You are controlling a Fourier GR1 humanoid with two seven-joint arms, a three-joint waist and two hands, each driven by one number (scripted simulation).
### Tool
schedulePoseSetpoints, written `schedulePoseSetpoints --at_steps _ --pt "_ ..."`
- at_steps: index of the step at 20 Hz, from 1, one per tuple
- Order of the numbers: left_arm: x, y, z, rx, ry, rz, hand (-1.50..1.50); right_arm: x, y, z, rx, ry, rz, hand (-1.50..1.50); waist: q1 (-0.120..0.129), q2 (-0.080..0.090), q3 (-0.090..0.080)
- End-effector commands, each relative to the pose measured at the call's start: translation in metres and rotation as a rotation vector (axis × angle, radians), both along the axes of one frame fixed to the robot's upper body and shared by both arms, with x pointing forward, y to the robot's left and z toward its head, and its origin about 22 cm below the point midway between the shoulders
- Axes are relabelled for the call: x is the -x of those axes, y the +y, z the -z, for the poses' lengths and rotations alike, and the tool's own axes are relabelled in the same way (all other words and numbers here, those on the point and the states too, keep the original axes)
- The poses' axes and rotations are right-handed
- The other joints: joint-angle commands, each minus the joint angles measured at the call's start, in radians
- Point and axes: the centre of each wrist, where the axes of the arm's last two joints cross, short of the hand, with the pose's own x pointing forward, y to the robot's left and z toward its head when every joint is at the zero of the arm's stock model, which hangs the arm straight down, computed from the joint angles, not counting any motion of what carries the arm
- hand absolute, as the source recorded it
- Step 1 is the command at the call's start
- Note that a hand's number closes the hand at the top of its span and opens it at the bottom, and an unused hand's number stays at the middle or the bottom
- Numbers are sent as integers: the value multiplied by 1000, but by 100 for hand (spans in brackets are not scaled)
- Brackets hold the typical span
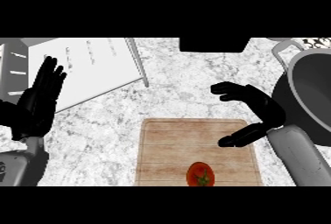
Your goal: Pick the tomato from the cutting board and place it in the pot
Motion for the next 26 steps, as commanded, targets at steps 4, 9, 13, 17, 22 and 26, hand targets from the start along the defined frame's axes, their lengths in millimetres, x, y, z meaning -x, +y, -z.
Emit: schedulePoseSetpoints --at_steps 4,9,13,17,22,26 --pt "-5 -5 -3 6 0 -24 0 6 6 -44 243 -81 -195 -150 -30 -10 -2" --pt "2 6 5 -8 16 -27 0 21 9 -82 609 -174 -228 -150 -31 -16 -4" --pt "-4 12 -7 -8 2 -41 0 59 31 -70 767 -232 -242 -150 -43 -16 -3" --pt "0 3 -2 -8 9 -32 0 82 44 -70 919 -246 -224 -150 -34 -12 -2" --pt "4 9 11 10 22 -25 0 106 52 -61 949 -224 -206 -150 -28 -8 -2" --pt "0 15 8 -8 13 -31 0 117 52 -44 978 -187 -222 -150 -27 -7 -2"
